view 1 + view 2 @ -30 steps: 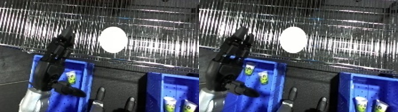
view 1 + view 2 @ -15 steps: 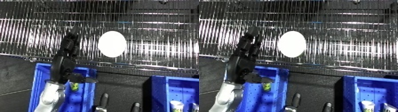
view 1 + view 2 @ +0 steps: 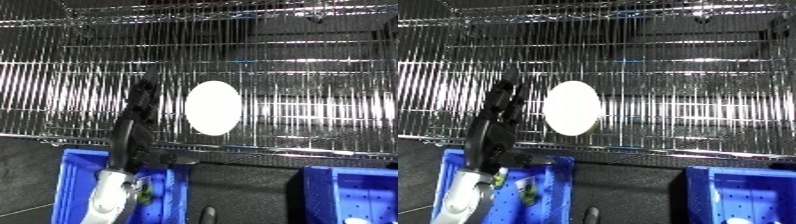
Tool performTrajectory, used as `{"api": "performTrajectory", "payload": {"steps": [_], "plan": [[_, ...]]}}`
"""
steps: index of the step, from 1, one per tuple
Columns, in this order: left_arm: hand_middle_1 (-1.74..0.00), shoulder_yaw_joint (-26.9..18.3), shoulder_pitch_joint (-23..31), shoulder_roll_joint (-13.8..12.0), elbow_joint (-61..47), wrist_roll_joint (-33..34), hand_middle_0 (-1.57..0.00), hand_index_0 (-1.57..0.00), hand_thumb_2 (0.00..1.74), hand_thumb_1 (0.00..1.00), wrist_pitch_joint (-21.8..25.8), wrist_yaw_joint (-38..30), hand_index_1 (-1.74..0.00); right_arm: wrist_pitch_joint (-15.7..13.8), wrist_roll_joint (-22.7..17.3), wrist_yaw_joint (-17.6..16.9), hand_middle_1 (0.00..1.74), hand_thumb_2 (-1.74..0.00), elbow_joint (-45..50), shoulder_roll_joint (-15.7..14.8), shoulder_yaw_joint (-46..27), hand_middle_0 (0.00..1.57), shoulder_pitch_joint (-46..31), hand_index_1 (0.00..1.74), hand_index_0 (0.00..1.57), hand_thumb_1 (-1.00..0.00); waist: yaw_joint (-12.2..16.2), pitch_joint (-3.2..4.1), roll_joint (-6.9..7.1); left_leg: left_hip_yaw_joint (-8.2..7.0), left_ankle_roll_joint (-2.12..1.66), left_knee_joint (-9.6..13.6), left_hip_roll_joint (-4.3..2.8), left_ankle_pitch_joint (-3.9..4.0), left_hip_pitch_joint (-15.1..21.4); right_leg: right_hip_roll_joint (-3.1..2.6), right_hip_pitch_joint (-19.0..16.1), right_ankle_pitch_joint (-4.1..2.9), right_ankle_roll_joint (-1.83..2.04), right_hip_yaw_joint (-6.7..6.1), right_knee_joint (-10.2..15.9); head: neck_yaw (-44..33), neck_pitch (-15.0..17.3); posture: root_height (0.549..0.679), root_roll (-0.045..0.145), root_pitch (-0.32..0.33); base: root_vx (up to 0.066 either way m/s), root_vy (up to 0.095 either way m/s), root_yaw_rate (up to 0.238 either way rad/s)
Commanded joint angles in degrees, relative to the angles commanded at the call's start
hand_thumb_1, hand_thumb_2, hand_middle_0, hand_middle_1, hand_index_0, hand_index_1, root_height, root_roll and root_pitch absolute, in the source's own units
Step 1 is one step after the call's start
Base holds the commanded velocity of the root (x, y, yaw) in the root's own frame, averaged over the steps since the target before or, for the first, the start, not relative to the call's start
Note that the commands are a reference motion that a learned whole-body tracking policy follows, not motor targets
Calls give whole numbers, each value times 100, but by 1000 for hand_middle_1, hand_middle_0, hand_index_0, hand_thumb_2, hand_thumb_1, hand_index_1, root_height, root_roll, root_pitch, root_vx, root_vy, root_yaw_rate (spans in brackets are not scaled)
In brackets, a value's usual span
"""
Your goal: Pick up the object and place it into the box
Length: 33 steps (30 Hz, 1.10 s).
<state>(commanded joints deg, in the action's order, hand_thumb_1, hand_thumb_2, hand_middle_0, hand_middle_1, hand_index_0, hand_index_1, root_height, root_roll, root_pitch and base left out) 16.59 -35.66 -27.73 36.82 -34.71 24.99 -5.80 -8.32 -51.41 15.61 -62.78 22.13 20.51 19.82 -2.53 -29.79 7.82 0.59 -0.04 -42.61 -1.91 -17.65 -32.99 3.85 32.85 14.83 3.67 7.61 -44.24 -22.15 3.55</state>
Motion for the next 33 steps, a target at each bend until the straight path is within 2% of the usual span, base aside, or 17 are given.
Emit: {"api": "performTrajectory", "payload": {"steps": [8,14,25,33], "plan": [[0,177,-399,53,268,19,0,0,0,0,-117,53,0,-1,-143,-91,0,0,169,-57,115,0,4,0,0,0,127,0,88,-2,2,-93,-38,-53,-202,-48,185,-33,33,-33,-22,-16,-117,627,-13,117,-8,-2,-31],[0,265,-694,113,442,-47,0,0,0,0,-240,128,0,-12,-245,-153,0,0,256,-117,184,0,-7,0,0,0,224,0,156,-7,6,-167,-49,-115,-246,-69,216,-40,51,-58,-13,-131,-53,627,-14,123,11,-3,-57],[-957,427,-1059,247,628,-149,-864,-864,957,550,-386,405,-957,-83,-290,-206,0,0,325,-185,276,0,-55,0,0,0,349,0,181,-40,-1,-162,-56,-171,-179,-72,176,-34,61,-105,46,-298,-49,629,-10,126,13,-2,-19],[-1653,434,-1054,260,701,-277,-1492,-1492,1653,950,-442,580,-1653,-92,-270,-208,0,0,312,-230,278,0,-115,0,0,0,348,0,123,-45,-13,-94,-38,-159,-93,-45,121,-9,49,-117,77,-396,-78,630,-6,123,-1,-4,23]]}}
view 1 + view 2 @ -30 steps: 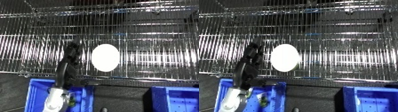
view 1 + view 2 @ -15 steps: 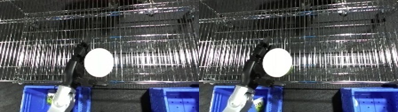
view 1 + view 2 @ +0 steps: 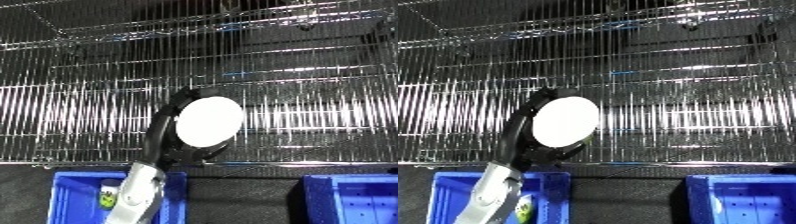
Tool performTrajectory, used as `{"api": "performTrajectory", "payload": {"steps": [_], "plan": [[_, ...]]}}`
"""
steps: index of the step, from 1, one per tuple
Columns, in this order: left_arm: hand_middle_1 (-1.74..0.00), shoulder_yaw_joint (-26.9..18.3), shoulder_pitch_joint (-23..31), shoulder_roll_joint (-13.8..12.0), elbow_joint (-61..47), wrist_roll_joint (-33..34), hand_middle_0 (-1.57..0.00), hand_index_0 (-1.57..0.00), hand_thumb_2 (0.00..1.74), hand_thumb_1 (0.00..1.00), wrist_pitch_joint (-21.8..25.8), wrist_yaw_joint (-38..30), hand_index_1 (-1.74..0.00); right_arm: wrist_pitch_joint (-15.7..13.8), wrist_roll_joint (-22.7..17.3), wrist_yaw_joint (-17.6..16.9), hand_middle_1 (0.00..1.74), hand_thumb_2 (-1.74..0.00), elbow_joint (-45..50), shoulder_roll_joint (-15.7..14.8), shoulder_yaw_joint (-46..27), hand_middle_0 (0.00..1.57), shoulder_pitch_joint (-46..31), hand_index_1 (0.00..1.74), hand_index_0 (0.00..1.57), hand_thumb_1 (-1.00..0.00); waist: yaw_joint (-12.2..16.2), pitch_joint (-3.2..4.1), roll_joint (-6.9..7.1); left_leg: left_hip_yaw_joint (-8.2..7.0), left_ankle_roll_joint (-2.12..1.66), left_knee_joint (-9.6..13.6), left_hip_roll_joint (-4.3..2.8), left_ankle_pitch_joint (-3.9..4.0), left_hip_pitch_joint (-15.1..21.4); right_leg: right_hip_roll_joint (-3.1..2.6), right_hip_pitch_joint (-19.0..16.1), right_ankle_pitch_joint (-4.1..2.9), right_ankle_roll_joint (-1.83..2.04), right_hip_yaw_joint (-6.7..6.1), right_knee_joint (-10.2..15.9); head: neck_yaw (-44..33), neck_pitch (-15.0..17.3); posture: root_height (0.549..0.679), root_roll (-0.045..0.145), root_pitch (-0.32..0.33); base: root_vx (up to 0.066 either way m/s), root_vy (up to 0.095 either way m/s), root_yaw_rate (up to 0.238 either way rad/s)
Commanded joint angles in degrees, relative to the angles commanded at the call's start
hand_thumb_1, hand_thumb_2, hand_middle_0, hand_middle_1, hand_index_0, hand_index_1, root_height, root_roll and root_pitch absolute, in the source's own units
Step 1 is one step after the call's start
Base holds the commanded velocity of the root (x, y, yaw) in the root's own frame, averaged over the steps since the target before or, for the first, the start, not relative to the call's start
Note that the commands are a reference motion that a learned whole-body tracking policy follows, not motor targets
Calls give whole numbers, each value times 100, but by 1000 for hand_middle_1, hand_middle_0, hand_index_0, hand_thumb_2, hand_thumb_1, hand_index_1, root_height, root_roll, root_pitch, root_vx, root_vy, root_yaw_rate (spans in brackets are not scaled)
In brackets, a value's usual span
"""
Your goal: Pick up the object and place it into the box
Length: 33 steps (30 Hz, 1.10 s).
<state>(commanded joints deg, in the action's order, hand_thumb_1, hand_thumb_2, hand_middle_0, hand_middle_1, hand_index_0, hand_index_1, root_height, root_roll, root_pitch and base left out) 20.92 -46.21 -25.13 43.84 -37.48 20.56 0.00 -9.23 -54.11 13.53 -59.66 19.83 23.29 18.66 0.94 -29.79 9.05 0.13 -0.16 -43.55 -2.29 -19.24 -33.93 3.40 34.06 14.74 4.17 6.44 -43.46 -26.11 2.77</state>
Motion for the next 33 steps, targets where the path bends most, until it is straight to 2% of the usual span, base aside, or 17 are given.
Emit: {"api": "performTrajectory", "payload": {"steps": [1,7,11,14,17,23,28,33], "plan": [[-1740,-9,21,-3,9,-37,-1570,-1570,1740,1000,4,34,-1740,-4,8,7,0,0,-13,-5,-6,0,-6,0,0,0,-6,0,-14,1,-2,17,5,4,23,6,-16,4,-1,0,7,-2,12,631,-5,122,-4,-2,32],[-1740,-152,237,22,50,-567,-1570,-1570,1740,1000,-219,207,-1740,-28,72,-6,0,0,-146,-58,-65,0,3,0,0,0,-77,0,-125,2,-13,150,51,40,229,71,-178,33,-10,14,75,-80,129,633,3,107,-6,0,52],[-1740,-316,478,86,-16,-1230,-1570,-1570,1740,1000,-417,529,-1740,-40,115,-72,0,0,-201,-81,-129,0,13,0,0,0,-148,0,-208,5,-27,256,90,77,377,123,-309,55,-21,37,135,-150,222,635,10,97,-14,-4,86],[-1740,-485,698,116,-164,-1812,-1570,-1570,1740,1000,-314,767,-1740,-52,125,-109,0,0,-241,-86,-210,0,-9,0,0,0,-217,0,-276,18,-38,357,126,111,493,168,-409,77,-33,69,176,-240,325,637,15,90,-19,-8,116],[-1740,-691,957,125,-373,-2091,-1570,-1570,1740,1000,-77,871,-1740,-85,108,-133,0,0,-265,-87,-323,0,-82,0,0,0,-310,0,-341,49,-44,453,177,145,604,217,-507,106,-47,116,200,-293,429,639,20,82,-11,-23,148],[-1740,-1127,1587,-2,-826,-2079,-1570,-1570,1740,1000,300,842,-1740,-189,77,-149,0,0,-331,-60,-552,0,-293,0,0,0,-536,0,-470,148,-44,559,273,188,748,309,-682,191,-83,251,189,-368,582,640,28,68,0,-39,152],[-1740,-1509,2142,-252,-1197,-1826,-1570,-1570,1740,1000,606,594,-1740,-278,-6,-83,0,0,-391,14,-684,0,-498,0,0,0,-702,0,-595,218,-32,559,351,202,752,358,-741,266,-115,341,135,-289,636,640,33,64,-8,-25,141],[-1740,-1906,2753,-416,-1425,-1677,-1570,-1570,1740,1000,690,326,-1740,-316,-123,-19,0,0,-487,68,-848,0,-626,0,0,0,-863,0,-727,293,-30,574,440,241,710,401,-758,328,-142,434,95,-258,602,640,38,66,-23,-13,165]]}}
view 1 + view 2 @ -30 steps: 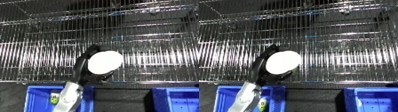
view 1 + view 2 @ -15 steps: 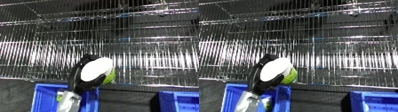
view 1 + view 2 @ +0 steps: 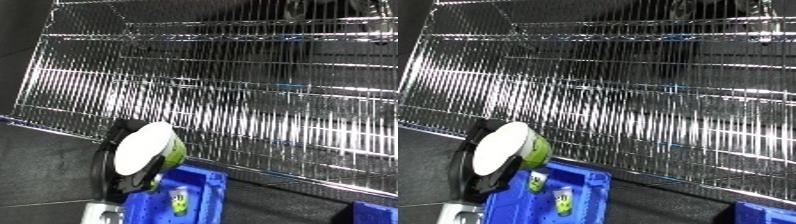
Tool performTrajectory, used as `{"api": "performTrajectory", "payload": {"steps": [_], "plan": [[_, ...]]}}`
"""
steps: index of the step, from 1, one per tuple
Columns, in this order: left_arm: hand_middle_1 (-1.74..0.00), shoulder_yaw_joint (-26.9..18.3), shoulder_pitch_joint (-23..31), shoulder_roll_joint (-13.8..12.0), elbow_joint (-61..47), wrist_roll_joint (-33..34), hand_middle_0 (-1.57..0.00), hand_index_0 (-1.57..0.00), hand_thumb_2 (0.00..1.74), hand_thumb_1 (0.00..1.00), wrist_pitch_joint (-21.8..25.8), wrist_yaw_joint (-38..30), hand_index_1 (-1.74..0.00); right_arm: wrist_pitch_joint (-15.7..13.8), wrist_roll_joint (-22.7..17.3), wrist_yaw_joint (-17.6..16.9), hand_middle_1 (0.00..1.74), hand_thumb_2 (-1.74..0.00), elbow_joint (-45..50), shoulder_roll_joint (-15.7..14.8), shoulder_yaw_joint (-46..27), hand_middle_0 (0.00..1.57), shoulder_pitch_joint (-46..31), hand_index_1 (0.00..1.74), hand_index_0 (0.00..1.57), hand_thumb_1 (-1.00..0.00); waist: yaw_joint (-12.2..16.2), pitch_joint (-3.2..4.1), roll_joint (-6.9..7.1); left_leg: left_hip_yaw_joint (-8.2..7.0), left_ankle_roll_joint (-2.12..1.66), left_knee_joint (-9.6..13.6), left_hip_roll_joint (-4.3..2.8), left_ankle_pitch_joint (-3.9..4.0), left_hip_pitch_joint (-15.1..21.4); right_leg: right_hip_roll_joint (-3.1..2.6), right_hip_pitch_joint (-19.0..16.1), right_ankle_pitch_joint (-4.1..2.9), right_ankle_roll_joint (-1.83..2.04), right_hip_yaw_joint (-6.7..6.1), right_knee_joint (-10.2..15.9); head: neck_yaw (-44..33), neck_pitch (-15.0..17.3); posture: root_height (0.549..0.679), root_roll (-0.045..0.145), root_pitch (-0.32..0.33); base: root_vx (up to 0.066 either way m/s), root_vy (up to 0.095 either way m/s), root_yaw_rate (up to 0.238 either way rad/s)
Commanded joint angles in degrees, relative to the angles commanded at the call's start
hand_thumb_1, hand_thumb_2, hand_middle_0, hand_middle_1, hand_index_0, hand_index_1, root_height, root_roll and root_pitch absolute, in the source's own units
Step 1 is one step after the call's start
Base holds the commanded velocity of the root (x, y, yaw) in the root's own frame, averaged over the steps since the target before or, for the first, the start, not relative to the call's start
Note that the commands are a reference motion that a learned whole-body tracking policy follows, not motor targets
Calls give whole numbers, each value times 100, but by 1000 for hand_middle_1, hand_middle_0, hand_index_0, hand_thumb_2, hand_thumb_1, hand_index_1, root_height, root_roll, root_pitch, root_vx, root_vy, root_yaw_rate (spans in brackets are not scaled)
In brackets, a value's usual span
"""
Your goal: Pick up the object and place it into the box
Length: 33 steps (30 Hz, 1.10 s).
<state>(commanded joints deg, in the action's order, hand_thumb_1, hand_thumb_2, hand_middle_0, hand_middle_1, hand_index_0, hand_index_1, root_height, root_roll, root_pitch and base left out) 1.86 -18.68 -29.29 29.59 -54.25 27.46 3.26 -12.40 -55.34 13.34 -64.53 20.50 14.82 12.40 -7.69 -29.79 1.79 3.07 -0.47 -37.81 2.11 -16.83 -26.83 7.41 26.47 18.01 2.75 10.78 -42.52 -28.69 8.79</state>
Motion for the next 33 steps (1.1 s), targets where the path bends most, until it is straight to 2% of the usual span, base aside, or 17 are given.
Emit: {"api": "performTrajectory", "payload": {"steps": [6,11,15,19,25,33], "plan": [[-1740,-399,595,32,523,-70,-1570,-1570,1740,1000,165,-205,-1740,-24,-64,83,0,0,-166,59,-159,0,-37,0,0,0,-133,0,-89,46,-7,44,67,76,-72,32,11,62,-39,92,-24,-344,65,640,42,74,-29,1,126],[-1740,-525,866,43,1238,-32,-1570,-1570,1740,1000,271,-306,-1740,-42,-113,174,0,0,-335,58,-208,0,-42,0,0,0,-208,0,-61,88,-27,150,56,155,-67,45,-34,117,-63,159,-11,-796,113,640,41,76,-11,-7,105],[-1740,-645,956,82,1888,-27,-1570,-1570,1740,1000,139,-246,-1740,-33,-192,257,0,0,-450,67,-202,0,-33,0,0,0,-242,0,8,115,-39,234,41,210,-58,25,-71,131,-78,184,28,-1318,279,641,39,78,-2,-20,108],[-1392,-727,932,75,2632,-47,-1256,-1256,1392,800,-193,28,-1392,-17,-137,361,0,0,-545,54,-194,0,-53,0,0,0,-225,0,107,126,-54,321,-3,261,-26,2,-115,152,-83,183,42,-1692,425,641,36,75,16,-10,34],[-870,-583,798,23,3494,-19,-785,-785,870,500,-587,509,-870,1,30,446,0,0,-595,89,-132,0,-52,0,0,0,-120,0,211,119,-60,373,-68,281,31,-56,-157,154,-78,112,102,-1859,600,641,34,72,6,39,-56],[-174,-550,666,-56,4027,30,-157,-157,174,100,-842,891,-174,52,135,516,0,0,-631,130,-133,0,-58,0,0,0,-41,0,292,88,-86,476,-117,296,151,-77,-274,140,-69,70,248,-1816,743,643,33,65,3,23,-36]]}}
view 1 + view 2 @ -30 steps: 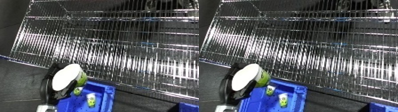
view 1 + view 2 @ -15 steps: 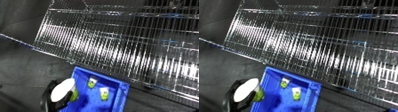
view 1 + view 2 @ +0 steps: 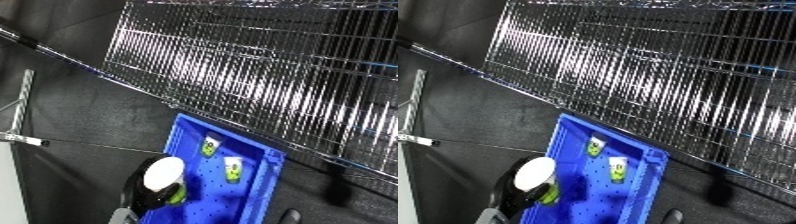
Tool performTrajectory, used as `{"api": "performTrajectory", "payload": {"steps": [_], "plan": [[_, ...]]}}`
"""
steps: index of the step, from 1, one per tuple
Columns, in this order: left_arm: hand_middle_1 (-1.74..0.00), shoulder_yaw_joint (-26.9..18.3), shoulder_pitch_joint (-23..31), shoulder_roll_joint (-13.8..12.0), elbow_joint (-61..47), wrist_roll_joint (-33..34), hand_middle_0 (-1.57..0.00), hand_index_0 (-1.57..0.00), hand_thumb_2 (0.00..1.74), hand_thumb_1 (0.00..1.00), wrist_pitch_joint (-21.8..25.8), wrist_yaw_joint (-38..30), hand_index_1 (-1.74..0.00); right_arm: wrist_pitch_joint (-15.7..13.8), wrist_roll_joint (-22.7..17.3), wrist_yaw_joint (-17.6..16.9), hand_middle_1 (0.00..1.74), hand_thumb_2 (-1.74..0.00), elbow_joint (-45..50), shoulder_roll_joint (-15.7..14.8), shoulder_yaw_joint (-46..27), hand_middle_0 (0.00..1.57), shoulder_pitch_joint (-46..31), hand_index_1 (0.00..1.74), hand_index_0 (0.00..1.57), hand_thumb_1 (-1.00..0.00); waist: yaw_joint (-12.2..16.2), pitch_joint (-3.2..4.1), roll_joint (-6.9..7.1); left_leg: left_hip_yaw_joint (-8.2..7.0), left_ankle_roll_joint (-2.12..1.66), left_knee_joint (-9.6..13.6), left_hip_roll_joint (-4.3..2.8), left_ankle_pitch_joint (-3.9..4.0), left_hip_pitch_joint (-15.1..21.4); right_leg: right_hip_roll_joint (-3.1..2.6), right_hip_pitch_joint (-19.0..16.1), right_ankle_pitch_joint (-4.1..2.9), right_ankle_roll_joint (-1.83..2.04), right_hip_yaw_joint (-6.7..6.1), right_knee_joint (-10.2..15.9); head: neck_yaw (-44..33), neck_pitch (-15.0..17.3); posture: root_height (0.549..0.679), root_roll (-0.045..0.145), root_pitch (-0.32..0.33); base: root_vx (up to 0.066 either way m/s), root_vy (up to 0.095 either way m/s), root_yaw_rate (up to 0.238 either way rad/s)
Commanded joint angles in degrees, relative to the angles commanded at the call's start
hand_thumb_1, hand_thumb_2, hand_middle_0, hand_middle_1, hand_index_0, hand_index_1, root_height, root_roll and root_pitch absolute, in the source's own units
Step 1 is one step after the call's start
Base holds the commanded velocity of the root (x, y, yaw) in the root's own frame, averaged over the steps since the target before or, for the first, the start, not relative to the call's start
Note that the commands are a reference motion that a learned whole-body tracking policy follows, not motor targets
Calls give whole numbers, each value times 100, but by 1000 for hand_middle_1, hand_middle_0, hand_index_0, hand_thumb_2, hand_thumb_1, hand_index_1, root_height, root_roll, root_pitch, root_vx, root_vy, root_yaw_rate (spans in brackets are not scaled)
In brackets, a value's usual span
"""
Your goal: Pick up the object and place it into the box
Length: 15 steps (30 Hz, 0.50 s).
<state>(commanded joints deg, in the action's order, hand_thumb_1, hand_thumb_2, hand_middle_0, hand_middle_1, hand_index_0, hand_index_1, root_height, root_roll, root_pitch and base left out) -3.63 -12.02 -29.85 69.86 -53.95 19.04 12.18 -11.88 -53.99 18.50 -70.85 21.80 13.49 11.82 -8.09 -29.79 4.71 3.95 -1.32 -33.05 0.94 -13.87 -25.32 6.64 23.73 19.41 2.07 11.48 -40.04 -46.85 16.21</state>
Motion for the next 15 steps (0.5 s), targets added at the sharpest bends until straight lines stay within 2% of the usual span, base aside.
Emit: {"api": "performTrajectory", "payload": {"steps": [2,9,15], "plan": [[0,23,-15,9,38,14,0,0,0,0,3,76,0,9,14,6,0,0,2,-1,0,0,-1,0,0,0,9,0,9,-6,-5,18,-3,-1,24,1,-28,-10,3,-7,41,9,21,644,33,64,1,14,-34],[0,159,-37,47,59,179,0,0,0,0,-76,154,0,59,27,-19,0,0,55,-3,2,0,-4,0,0,0,31,0,7,-27,-13,76,10,-8,107,16,-116,-60,33,-20,174,79,85,646,33,59,3,12,-35],[0,246,-61,90,135,243,0,0,0,0,-313,51,0,72,74,-65,0,0,86,1,-5,0,23,0,0,0,64,0,-6,-66,0,95,22,-16,144,23,-146,-106,54,-47,256,160,64,647,32,58,1,16,-72]]}}
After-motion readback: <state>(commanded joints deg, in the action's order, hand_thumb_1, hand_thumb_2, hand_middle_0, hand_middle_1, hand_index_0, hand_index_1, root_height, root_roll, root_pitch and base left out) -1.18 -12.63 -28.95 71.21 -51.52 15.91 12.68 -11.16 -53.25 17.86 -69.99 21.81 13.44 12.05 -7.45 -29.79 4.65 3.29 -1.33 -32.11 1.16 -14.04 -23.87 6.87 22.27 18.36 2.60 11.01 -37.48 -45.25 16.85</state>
